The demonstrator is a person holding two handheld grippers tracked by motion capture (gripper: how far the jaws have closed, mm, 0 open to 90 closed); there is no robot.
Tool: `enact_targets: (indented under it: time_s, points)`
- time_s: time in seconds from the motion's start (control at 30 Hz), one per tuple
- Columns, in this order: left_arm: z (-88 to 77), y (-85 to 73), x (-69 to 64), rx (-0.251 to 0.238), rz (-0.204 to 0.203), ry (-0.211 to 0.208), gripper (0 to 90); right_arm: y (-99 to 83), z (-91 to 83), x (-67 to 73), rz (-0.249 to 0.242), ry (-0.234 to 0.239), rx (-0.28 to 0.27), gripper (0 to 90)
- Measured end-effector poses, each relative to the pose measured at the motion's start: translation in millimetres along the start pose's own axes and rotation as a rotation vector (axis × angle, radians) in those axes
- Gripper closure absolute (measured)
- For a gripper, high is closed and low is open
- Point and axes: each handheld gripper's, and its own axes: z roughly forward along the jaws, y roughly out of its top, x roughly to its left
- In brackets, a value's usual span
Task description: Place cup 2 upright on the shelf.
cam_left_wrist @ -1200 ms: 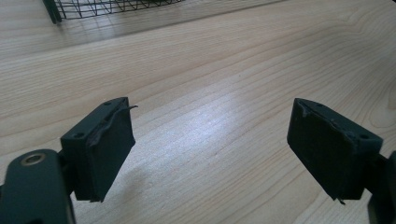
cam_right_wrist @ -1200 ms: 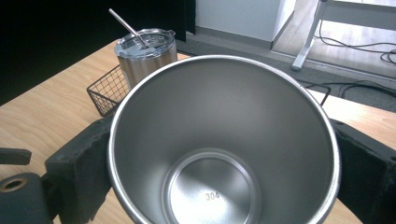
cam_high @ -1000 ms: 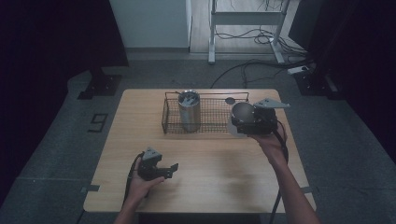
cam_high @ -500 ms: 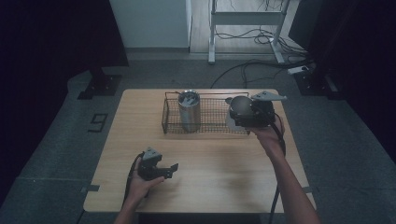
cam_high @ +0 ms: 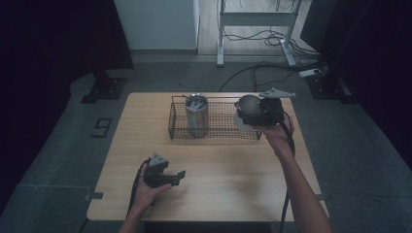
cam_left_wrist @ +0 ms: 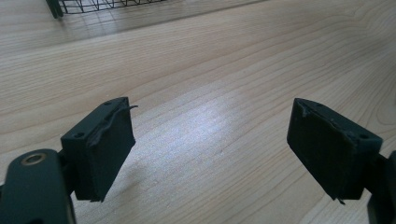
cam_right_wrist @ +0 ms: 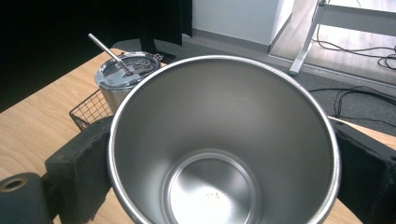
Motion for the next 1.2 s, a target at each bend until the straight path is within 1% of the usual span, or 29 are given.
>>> enact_targets:
  time_s: [0.1, 0.3, 0.53, 0.7, 0.77, 1.0, 1.2]
  points:
    - [-0.2, 0.2, 0.2, -0.008, -0.006, -0.002, 14.9, 1.8, 3.4, -1.2, 0.004, 0.001, 0.002, 5.9]
    - [1.0, 0.0, 1.1, 0.007, -0.001, -0.006, 14.9, 5.9, 10.5, -3.9, 0.012, -0.002, 0.009, 5.9]
    - [0.6, -0.2, 1.8, 0.008, -0.005, -0.009, 14.8, 9.9, 20.0, -6.5, 0.015, -0.005, 0.016, 5.9]
    - [1.5, -0.4, 1.4, 0.013, -0.004, -0.009, 14.9, 13.3, 27.7, -7.1, 0.014, -0.013, 0.03, 5.9]
    - [1.5, -0.5, 1.0, 0.016, 0.001, -0.01, 14.8, 14.4, 30.2, -7.9, 0.019, -0.014, 0.027, 5.9]
    - [0.9, -0.5, 2.0, 0.014, -0.003, -0.006, 14.8, 17.0, 36.7, -13.8, 0.031, -0.02, 0.035, 5.9]
    - [1.6, -0.8, 1.5, 0.019, 0.001, -0.006, 14.9, 18.3, 42.6, -19.6, 0.046, -0.027, 0.04, 5.9]
